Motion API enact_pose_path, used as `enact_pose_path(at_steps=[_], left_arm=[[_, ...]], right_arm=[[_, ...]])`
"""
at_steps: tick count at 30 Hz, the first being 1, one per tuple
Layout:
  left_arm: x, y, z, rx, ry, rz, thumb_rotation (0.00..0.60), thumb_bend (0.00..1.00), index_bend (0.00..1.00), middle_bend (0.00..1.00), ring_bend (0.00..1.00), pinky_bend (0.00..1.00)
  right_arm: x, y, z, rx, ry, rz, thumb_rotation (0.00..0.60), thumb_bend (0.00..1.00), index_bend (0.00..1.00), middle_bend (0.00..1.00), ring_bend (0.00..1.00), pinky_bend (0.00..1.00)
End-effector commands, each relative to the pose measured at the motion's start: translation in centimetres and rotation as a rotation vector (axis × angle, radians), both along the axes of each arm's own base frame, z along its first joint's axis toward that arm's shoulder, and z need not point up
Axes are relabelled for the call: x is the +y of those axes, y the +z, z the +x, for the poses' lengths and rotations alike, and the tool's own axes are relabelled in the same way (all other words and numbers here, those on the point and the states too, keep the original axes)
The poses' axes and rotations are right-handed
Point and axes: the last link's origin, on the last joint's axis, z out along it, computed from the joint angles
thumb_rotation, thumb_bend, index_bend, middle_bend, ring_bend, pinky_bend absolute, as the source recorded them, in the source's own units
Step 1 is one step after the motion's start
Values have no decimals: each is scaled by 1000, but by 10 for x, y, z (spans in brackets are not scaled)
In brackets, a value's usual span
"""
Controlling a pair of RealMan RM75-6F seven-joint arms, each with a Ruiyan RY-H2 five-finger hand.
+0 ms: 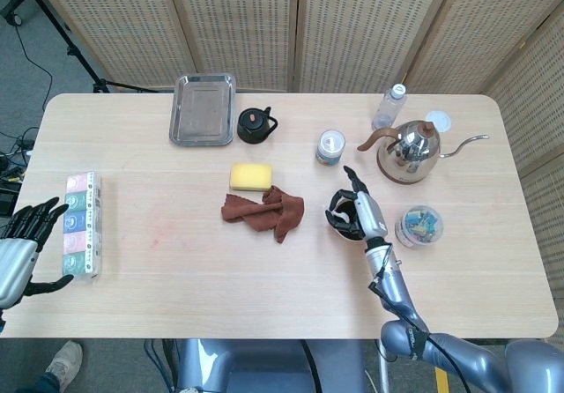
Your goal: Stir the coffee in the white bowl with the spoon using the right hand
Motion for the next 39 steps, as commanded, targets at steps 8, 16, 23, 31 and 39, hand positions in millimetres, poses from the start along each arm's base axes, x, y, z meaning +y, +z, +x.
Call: enact_pose_path(at_steps=[8, 16, 23, 31, 39], left_arm=[[1, 0, 0, 0, 3, -5, 600, 60, 0, 0, 0, 0], [4, -1, -1, 6, 16, -9, 600, 59, 0, 0, 0, 0], [6, -3, -1, 12, 23, -9, 600, 60, 0, 0, 0, 0], [3, -5, 1, 20, 16, -12, 600, 60, 0, 0, 0, 0], [2, -4, 1, 16, 13, -12, 600, 60, 0, 0, 0, 0]], right_arm=[[-1, -11, -5, 18, -3, 18, 600, 672, 689, 0, 0, 0], [-13, -13, -17, 40, -22, 0, 600, 672, 689, 0, 0, 0], [-19, 2, -26, 42, -26, -35, 600, 672, 691, 0, 0, 0], [-2, 22, -44, 49, -25, -37, 600, 672, 694, 0, 0, 0], [14, 25, -45, 48, 5, 1, 600, 672, 695, 0, 0, 0]])
